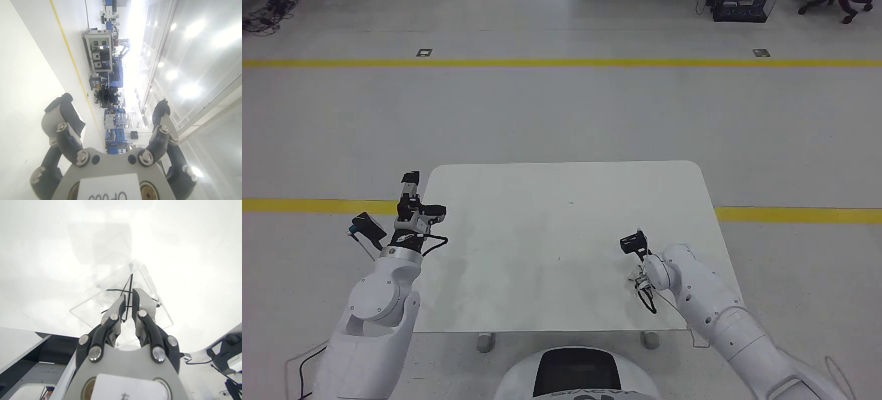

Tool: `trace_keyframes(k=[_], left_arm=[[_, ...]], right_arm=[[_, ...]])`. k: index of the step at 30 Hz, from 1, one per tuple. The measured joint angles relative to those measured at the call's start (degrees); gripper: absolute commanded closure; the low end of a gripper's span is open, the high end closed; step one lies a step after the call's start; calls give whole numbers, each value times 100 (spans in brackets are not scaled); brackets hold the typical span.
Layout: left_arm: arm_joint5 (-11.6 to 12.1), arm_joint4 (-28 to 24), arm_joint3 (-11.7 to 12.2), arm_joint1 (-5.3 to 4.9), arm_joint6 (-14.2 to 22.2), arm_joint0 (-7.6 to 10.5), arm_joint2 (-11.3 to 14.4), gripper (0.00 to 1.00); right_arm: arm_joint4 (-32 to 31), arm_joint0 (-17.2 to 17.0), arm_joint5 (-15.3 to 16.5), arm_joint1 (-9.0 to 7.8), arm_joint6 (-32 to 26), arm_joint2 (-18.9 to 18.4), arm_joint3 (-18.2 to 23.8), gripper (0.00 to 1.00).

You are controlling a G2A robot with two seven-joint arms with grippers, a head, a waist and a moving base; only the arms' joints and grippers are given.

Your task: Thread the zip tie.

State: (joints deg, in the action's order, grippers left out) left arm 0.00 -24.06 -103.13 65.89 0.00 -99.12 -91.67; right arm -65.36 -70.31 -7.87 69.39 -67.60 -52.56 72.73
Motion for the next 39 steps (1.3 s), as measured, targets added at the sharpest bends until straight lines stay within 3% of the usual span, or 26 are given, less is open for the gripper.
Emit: trace_keyframes(k=[1,11,24,39], left_arm=[[0,0,0,0,0,0,0,0],[0,0,0,0,0,0,0,0],[0,0,0,0,0,0,0,0],[0,0,0,0,0,0,0,0]], right_arm=[[2,7,-3,5,4,3,-14,100],[-81,-12,-24,26,-22,-7,58,100],[-332,-518,114,-136,-292,-463,972,100],[-507,-1017,300,-267,-273,-920,1708,100]])
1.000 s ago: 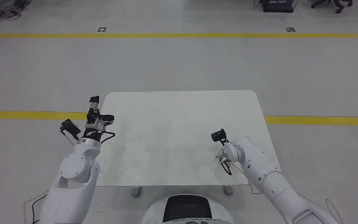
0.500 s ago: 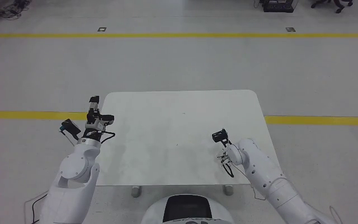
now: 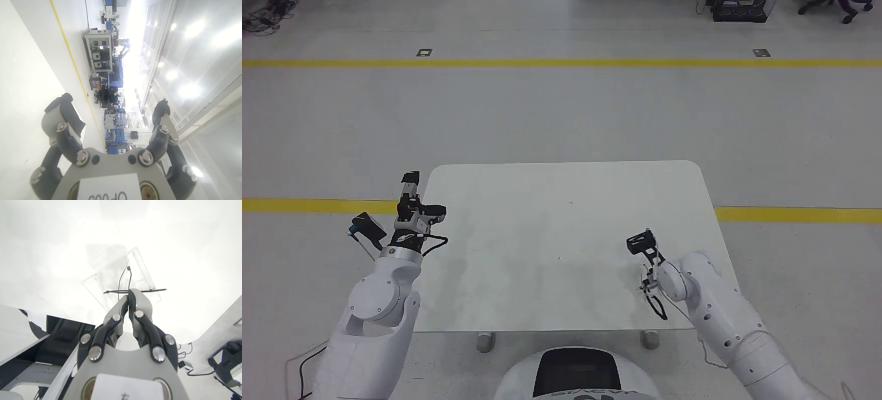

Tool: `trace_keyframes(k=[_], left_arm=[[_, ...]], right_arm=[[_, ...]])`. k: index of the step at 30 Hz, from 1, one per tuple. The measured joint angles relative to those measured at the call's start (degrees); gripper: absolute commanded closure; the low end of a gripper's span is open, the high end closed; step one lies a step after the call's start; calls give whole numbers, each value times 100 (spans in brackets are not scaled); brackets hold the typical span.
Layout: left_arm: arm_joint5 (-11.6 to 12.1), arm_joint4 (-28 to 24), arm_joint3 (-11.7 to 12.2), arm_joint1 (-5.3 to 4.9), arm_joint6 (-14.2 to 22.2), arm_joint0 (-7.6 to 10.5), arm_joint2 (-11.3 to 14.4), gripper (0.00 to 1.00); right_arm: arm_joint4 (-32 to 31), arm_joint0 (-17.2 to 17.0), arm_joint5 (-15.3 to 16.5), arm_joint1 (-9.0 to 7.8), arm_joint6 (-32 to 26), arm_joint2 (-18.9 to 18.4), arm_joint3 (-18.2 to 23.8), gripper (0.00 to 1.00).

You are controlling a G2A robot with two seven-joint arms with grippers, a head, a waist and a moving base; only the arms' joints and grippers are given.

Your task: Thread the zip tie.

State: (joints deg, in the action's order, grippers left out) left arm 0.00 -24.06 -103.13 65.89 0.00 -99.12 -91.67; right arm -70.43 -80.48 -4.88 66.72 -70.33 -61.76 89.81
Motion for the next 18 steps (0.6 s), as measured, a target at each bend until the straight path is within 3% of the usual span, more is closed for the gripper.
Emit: trace_keyframes(k=[18], left_arm=[[0,0,0,0,0,0,0,0]], right_arm=[[148,-403,261,-77,225,-415,563,100]])
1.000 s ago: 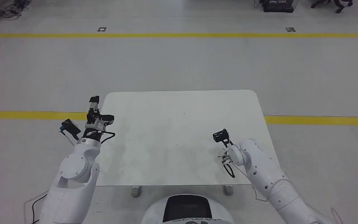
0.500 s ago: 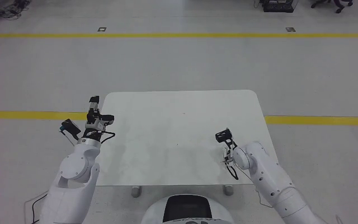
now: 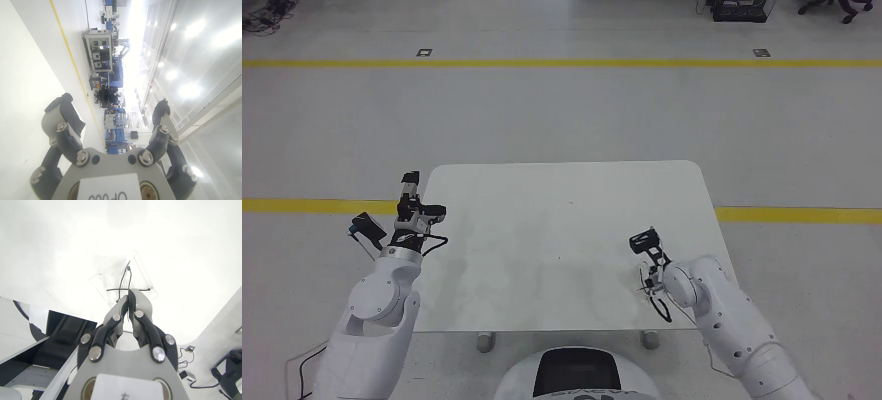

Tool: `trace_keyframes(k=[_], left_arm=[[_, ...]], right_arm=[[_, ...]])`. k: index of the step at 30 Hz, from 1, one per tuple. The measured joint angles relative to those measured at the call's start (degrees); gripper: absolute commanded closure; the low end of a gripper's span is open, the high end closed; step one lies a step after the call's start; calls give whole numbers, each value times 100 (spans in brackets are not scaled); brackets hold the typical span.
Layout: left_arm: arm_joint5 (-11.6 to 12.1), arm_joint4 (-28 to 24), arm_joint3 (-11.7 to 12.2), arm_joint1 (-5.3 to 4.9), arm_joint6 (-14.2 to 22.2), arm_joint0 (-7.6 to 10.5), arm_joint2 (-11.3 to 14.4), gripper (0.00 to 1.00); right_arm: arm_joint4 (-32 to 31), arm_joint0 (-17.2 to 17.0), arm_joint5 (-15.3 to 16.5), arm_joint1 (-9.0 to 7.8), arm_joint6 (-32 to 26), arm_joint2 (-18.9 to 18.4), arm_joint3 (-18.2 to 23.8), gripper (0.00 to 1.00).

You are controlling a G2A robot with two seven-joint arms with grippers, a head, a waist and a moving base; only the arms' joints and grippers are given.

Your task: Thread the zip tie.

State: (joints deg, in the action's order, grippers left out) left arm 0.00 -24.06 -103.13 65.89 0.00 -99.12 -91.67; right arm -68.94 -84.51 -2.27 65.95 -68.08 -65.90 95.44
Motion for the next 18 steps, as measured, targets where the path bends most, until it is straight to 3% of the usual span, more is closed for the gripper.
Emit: trace_keyframes(k=[4,13,18], left_arm=[[0,0,0,0,0,0,0,0],[0,0,0,0,0,0,0,0],[0,0,0,0,0,0,0,0]], right_arm=[[546,-191,459,-55,216,-349,147,100],[2124,-628,2138,-255,390,-1381,96,100],[2910,-650,2174,-389,276,-1449,87,100]])
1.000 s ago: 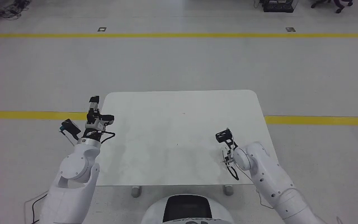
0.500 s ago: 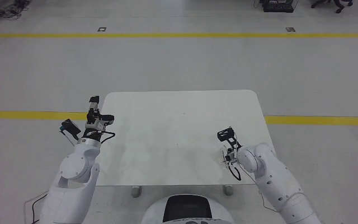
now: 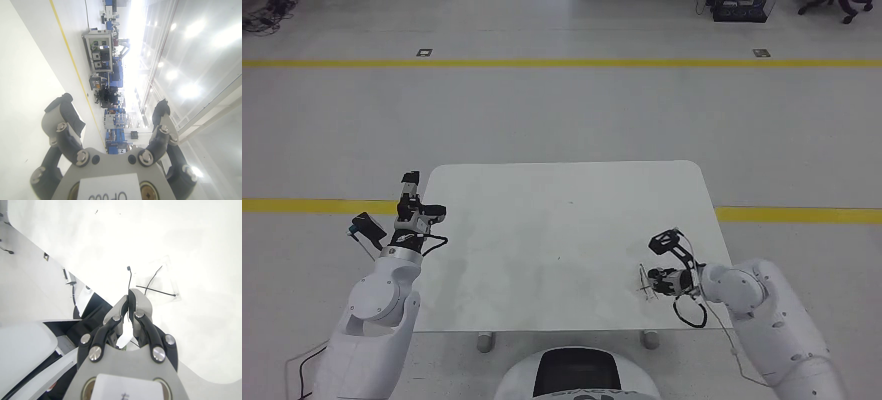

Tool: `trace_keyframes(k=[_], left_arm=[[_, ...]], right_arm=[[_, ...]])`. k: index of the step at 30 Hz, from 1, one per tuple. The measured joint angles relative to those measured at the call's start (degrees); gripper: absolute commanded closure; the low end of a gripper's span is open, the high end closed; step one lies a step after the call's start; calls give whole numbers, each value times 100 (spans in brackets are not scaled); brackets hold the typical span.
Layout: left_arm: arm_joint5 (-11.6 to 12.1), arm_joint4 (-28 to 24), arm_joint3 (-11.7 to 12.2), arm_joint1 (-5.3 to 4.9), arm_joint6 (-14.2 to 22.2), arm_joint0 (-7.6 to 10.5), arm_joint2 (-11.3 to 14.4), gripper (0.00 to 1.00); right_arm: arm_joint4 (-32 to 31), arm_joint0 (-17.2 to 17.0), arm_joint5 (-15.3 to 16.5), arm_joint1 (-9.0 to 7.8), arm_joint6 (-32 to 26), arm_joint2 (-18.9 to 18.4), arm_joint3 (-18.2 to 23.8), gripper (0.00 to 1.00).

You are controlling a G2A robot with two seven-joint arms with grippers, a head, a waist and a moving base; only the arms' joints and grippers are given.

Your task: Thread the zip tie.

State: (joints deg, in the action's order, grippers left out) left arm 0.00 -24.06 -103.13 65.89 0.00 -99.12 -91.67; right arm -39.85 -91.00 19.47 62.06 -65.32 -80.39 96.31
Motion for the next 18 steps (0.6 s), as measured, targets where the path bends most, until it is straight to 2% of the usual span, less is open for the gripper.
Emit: trace_keyframes(k=[9,18], left_arm=[[0,0,0,0,0,0,0,0],[0,0,0,0,0,0,0,0]], right_arm=[[1111,152,1,-310,-22,111,-294,100],[1117,154,1,-312,-22,115,-294,100]])
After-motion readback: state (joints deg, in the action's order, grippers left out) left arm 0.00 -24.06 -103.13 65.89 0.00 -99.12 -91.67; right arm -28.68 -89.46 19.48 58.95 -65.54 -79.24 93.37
